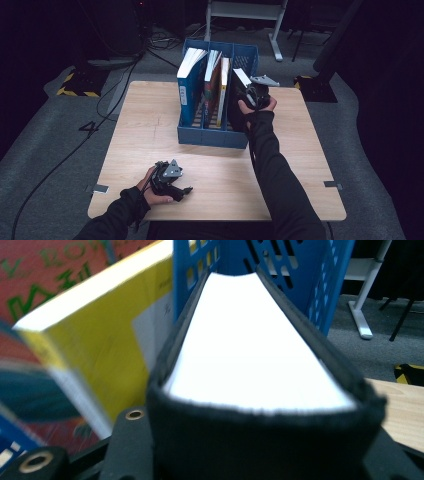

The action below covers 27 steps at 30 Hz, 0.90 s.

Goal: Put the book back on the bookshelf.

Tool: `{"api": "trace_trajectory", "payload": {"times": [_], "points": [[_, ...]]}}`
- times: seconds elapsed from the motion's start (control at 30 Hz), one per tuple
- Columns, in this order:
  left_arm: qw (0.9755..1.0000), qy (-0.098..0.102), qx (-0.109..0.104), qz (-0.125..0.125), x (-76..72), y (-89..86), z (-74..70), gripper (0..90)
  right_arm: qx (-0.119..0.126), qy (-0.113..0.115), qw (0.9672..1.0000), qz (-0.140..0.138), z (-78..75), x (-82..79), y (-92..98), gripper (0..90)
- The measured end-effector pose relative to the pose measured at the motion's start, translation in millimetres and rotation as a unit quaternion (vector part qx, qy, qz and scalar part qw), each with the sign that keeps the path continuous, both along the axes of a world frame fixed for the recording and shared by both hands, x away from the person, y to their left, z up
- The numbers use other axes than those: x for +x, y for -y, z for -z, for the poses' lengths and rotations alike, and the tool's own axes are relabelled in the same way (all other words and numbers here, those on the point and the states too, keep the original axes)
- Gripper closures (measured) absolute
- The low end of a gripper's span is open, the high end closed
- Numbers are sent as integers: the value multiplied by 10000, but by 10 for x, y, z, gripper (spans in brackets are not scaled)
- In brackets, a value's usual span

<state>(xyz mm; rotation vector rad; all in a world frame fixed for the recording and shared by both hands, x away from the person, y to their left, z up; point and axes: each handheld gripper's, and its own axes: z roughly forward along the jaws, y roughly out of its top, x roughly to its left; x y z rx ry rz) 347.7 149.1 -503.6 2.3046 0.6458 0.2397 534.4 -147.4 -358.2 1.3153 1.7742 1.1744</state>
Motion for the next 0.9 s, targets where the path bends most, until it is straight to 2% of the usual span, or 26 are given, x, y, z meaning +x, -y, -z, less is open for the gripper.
{"api": "trace_trajectory", "payload": {"times": [0.3, 0.67, 0.8, 0.9], "points": [[10000, 9, -7, -14, 4, 6, 2, 186, -114, -22, 9999, -78, 77, -226, 24, 499], [10000, -5, -2, -1, 11, 12, 3, 181, -101, -10, 9997, -221, 107, -340, 55, 481], [10000, 0, -5, -8, 10, 12, 3, 181, 4, -89, 9991, -413, 106, -362, 107, 450], [10000, -1, -4, -7, 10, 12, 3, 181, -47, -165, 9976, -672, 121, -401, 174, 430]]}}
